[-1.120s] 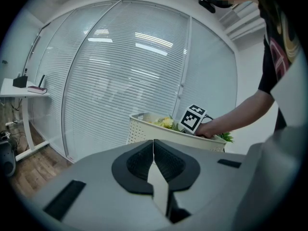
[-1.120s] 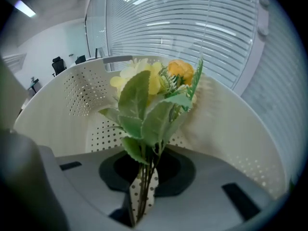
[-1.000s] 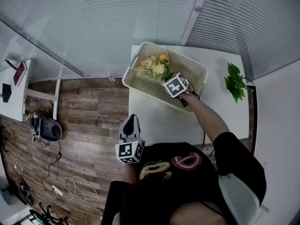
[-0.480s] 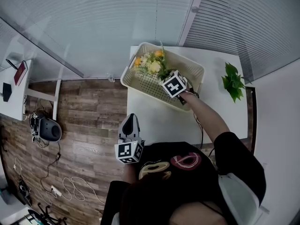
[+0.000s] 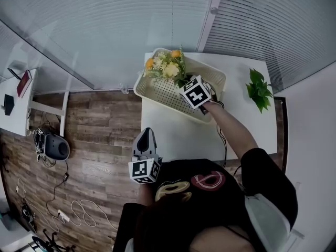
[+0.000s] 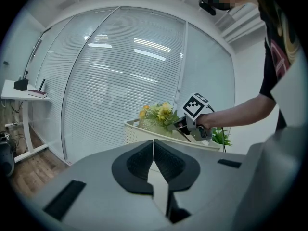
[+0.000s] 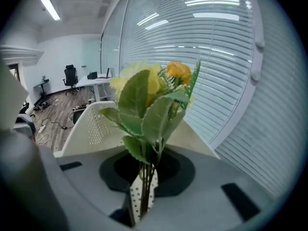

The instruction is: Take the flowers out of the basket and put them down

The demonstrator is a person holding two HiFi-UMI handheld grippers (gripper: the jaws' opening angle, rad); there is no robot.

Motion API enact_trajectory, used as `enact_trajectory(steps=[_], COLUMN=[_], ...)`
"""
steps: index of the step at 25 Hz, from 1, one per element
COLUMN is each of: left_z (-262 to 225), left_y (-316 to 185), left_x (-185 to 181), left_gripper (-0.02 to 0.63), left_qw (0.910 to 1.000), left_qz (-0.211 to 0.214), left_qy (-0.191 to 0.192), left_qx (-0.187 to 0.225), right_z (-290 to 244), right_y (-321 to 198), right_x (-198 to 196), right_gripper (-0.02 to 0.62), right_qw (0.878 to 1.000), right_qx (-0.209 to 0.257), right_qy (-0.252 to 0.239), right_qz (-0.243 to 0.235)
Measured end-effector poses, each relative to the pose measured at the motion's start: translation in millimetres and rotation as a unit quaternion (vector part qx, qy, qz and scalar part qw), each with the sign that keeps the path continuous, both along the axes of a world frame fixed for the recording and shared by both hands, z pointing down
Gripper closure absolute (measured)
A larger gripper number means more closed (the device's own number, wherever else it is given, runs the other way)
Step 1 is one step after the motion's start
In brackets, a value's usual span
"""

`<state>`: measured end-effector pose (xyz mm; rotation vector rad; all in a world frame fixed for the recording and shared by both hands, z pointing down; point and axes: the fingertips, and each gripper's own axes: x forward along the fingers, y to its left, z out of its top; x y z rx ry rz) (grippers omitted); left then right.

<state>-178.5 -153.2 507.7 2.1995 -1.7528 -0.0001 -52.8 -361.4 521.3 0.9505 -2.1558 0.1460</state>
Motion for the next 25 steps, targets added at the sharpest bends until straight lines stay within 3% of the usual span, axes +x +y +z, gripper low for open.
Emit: enact_trajectory(steps=[9,15,25], left_z=[-3.8,-7.4,-10.1], left_y=[2.8,3.6,4.8], left_x=[5.0,13.9,27.8], left_gripper=[0.588,0.588,0.588], left_qw=[0.9999,0.9995,0.9985], left_qz=[0.009,0.024,0.049], left_qy=[0.007,0.015,0.022], left_qx=[0.004,0.01,0.015], right_z=[-44.7,-74.1,-120.4], right_y=[4.4,22.6,44.9], right_x=[-7.2,-10.6,16.1], right_gripper=[0.541,0.541,0.541], right_qw=[0.997,0.996,0.99], right_qx=[0.045,0.067,0.102], right_qy=[-0.056,-0.065,-0.093], right_qz=[-0.003,-0.015,0.004])
